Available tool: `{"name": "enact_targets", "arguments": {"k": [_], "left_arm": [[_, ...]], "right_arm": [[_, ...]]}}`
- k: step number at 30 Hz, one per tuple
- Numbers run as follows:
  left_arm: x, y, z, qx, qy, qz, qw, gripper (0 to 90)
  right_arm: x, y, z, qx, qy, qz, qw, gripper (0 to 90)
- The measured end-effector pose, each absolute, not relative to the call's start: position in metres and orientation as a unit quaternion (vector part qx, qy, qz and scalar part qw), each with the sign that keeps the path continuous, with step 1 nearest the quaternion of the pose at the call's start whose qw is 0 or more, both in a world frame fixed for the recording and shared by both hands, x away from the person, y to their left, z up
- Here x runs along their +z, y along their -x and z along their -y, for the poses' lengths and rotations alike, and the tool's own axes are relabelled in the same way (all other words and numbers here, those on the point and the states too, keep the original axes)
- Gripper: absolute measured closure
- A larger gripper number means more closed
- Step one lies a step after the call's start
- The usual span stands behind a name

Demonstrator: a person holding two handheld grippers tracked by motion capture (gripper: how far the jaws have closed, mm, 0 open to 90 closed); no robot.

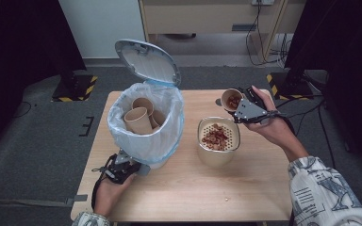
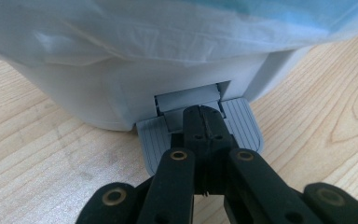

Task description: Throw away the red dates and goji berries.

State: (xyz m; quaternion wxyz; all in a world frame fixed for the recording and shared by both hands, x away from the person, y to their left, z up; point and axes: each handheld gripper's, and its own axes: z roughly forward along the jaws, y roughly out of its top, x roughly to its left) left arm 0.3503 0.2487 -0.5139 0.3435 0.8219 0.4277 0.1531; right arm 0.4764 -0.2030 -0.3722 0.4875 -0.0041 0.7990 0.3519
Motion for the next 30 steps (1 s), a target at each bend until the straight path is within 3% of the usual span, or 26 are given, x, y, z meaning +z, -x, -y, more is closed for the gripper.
{"name": "enact_targets", "arguments": {"k": [30], "left_arm": [[-0.514,-0.350,-0.248,0.153,-0.822,-0.428,0.343,89.9]], "right_arm": [[-0.362,-0.459,0.193,0.299,0.062,-0.801,0.516,26.9]]}}
